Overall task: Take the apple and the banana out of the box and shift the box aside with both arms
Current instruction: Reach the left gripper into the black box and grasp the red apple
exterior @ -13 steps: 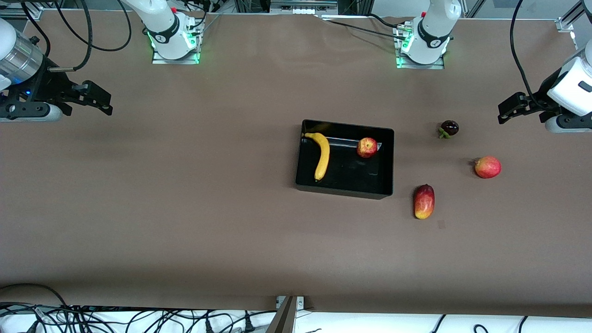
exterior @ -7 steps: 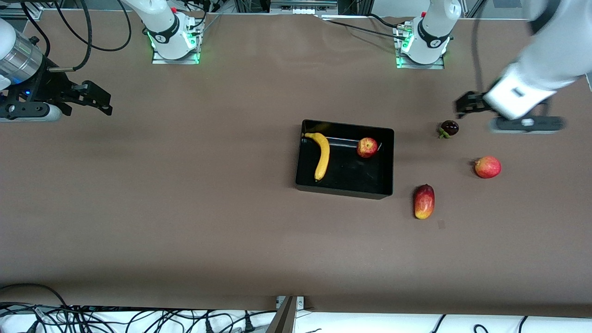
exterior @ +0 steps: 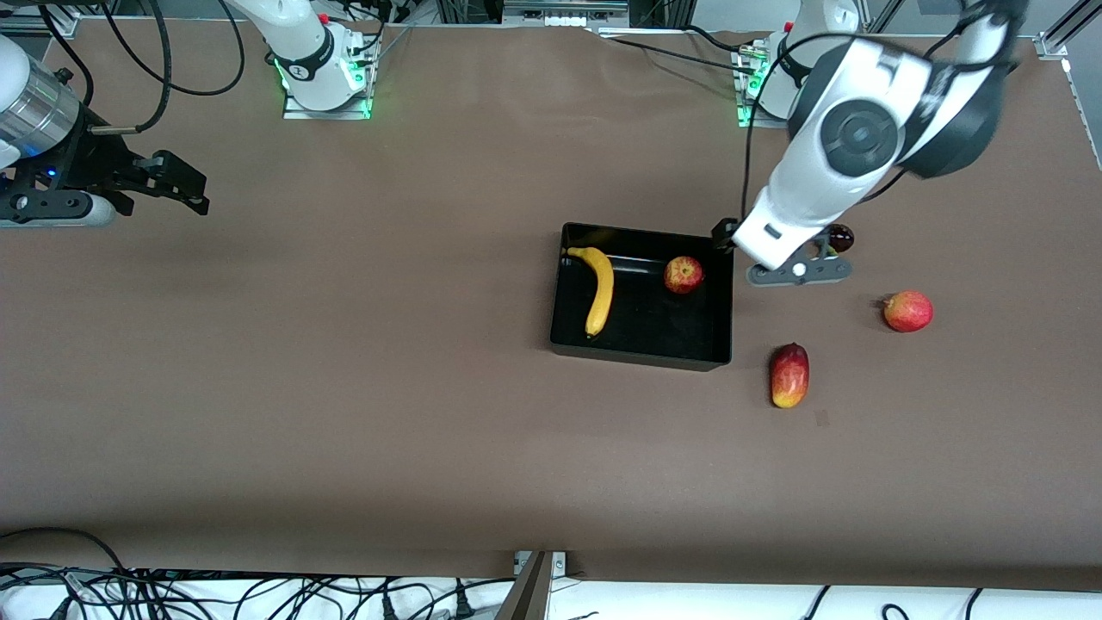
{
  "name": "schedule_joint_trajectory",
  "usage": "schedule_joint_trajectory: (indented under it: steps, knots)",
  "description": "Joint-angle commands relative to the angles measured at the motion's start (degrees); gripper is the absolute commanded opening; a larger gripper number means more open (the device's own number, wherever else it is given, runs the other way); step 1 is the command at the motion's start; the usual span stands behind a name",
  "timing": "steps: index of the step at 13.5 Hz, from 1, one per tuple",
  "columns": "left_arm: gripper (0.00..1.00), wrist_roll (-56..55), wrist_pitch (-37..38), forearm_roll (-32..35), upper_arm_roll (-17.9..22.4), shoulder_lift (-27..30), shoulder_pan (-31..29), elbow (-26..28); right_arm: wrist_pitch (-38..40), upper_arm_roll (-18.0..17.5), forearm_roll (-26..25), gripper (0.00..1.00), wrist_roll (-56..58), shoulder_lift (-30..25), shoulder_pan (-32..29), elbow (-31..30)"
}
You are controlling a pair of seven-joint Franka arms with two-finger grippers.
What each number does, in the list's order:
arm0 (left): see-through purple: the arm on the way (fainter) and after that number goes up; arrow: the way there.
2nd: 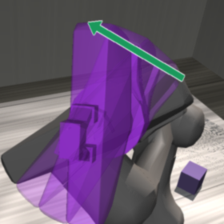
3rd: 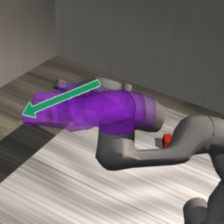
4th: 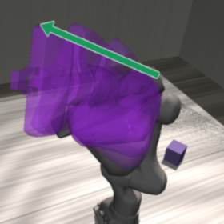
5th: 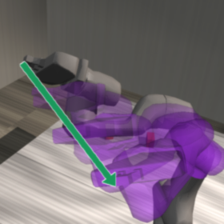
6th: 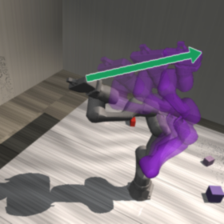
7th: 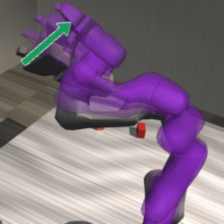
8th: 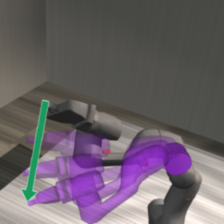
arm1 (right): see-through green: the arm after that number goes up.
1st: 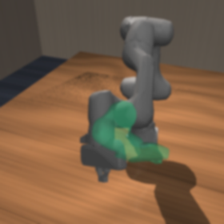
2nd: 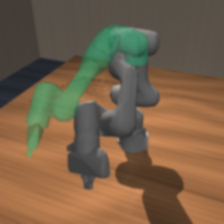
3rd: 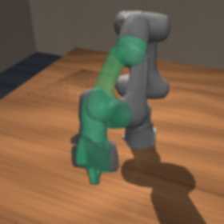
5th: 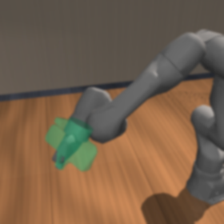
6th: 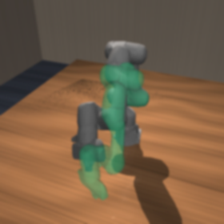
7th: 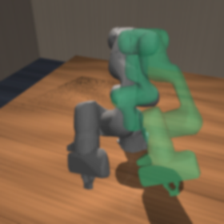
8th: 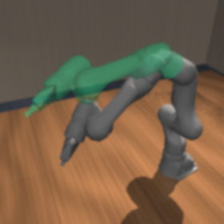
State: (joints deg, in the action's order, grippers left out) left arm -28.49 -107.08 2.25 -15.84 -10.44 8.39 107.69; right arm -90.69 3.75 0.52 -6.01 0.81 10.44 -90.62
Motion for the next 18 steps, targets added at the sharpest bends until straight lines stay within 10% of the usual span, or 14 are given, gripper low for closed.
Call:
schedule_joint_trajectory:
  steps: [1,11,18]
  knots:
    - [1.0,-0.5,-4.1,-0.9,0.2,-3.6,3.3,2.1,0.5,-0.1,0.3,1.0,0.2,0.3,-0.4,1.0]
    - [1.0,-0.6,-24.7,-0.2,0.3,-9.6,4.2,11.1,0.4,-0.1,0.3,1.0,0.3,0.3,-0.4,1.0]
    - [1.0,-8.0,-25.4,5.0,0.3,-16.5,5.6,9.8,0.4,-0.1,0.3,1.0,0.4,0.3,-0.4,1.0]
